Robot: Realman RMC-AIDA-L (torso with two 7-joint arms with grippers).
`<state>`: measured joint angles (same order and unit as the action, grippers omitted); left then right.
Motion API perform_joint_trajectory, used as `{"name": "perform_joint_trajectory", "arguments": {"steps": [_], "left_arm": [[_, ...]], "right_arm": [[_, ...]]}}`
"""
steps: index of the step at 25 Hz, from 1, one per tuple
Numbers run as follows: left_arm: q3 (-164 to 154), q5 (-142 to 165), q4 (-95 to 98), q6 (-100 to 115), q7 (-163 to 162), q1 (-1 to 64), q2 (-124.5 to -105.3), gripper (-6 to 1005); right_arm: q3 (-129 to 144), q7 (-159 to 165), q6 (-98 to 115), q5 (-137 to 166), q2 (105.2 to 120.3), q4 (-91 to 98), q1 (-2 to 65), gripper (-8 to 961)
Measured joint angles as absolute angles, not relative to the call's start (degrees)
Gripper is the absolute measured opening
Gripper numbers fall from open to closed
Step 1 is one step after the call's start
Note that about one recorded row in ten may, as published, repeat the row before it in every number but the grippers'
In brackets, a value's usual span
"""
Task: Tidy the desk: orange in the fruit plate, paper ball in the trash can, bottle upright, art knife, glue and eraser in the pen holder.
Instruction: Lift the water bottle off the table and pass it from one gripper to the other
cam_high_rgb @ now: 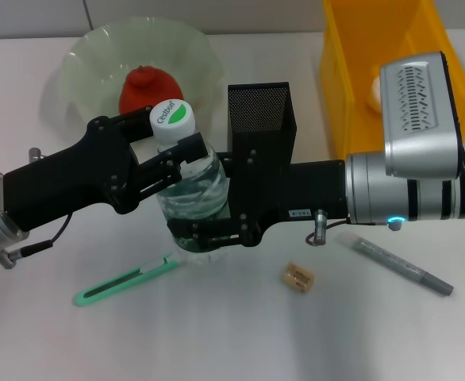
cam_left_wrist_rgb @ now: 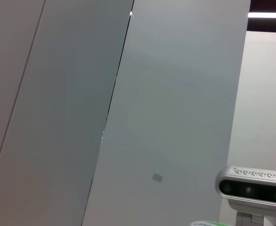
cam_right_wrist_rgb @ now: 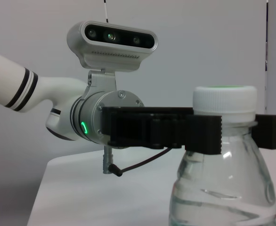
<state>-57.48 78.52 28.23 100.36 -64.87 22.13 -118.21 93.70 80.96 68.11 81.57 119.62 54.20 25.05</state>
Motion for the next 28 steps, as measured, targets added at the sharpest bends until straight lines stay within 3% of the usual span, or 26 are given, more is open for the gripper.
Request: {"name": "perform_joint_trajectory", "arguments": {"steps": [28], "left_arm": [[-56.7, 78.3, 28.94, 100.74, -64.77, 21.62, -118.21, 459]], "right_arm": [[93.41, 80.27, 67.65, 81.47, 119.73, 53.97, 25.47, 793]]}}
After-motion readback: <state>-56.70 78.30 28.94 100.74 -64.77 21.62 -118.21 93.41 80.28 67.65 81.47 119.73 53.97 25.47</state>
